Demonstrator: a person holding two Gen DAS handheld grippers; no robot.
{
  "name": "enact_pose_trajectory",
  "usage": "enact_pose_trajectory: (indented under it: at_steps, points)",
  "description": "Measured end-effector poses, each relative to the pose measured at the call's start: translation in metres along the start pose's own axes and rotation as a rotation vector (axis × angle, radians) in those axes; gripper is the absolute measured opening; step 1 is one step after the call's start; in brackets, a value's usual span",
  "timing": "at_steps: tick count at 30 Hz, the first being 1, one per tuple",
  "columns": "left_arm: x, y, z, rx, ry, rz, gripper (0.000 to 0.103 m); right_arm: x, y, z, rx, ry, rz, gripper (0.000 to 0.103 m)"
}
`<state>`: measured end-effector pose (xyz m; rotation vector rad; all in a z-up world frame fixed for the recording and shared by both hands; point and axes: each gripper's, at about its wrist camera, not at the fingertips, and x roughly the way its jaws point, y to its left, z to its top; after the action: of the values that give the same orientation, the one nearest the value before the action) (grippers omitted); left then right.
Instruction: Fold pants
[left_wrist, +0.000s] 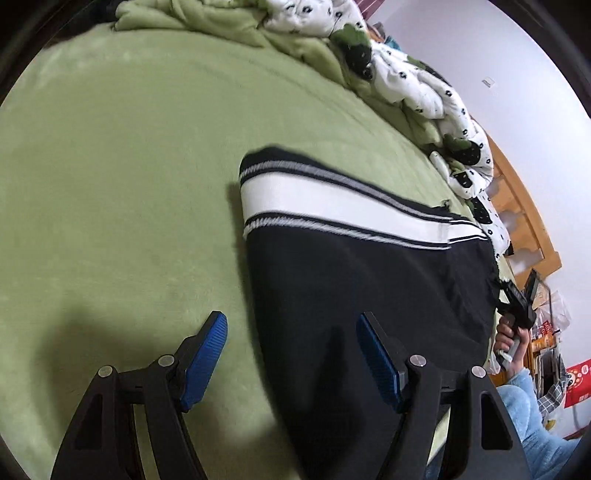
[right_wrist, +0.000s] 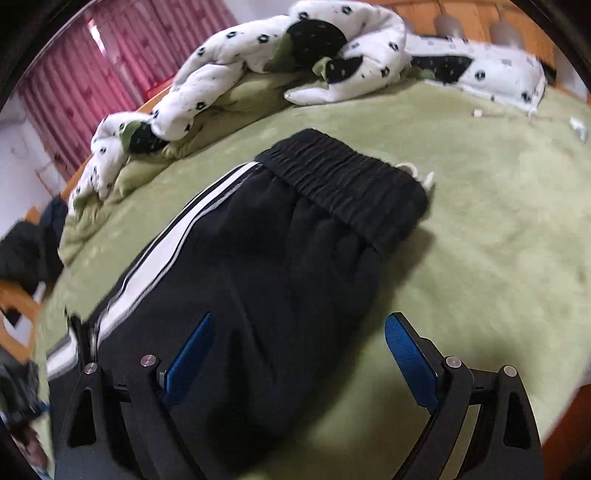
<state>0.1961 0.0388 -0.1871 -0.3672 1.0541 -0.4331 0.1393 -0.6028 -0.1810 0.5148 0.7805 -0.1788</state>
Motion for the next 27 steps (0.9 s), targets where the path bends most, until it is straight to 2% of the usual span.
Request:
enact_pose_trajectory:
  at_steps: [3, 5, 6, 7, 9, 10, 14, 17, 20, 24, 27]
  points:
    - [0.006, -0.006, 0.002, 0.039, -0.042, -0.002, 0.071, 0.027, -0.004, 0.01, 0.014, -0.006, -0.015, 0.093]
    - [0.012, -0.011, 0.008, 0.057, -0.034, -0.015, 0.07, 0.032, 0.001, 0.02, -0.006, -0.026, -0.033, 0.082]
    - [0.017, -0.013, 0.012, 0.043, -0.036, -0.01, 0.066, 0.033, 0.002, 0.024, -0.001, -0.028, -0.042, 0.074]
    - [0.019, -0.014, 0.017, 0.027, -0.043, 0.013, 0.036, 0.035, 0.001, 0.032, 0.031, -0.04, -0.05, 0.059]
    - [0.019, -0.016, 0.026, -0.009, -0.031, 0.033, 0.021, 0.027, 0.002, 0.037, 0.075, -0.091, -0.024, 0.044]
    - [0.014, -0.017, 0.03, -0.01, -0.041, 0.028, 0.011, 0.02, 0.006, 0.038, 0.074, -0.114, -0.014, 0.039]
    - [-0.023, -0.037, 0.039, 0.04, -0.119, 0.008, 0.01, -0.036, 0.077, 0.045, -0.098, -0.27, -0.006, 0.036]
    - [-0.054, -0.063, 0.044, 0.098, -0.186, 0.036, 0.01, -0.075, 0.133, 0.056, -0.162, -0.333, 0.072, 0.034]
    - [-0.083, -0.074, 0.052, 0.137, -0.232, 0.046, 0.01, -0.11, 0.184, 0.068, -0.191, -0.392, 0.149, 0.033]
    - [-0.141, -0.047, 0.058, 0.115, -0.32, 0.095, 0.01, -0.132, 0.225, 0.078, -0.16, -0.383, 0.282, 0.033]
    - [-0.177, 0.001, 0.062, 0.068, -0.328, 0.175, 0.011, -0.123, 0.239, 0.07, -0.162, -0.375, 0.326, 0.033]
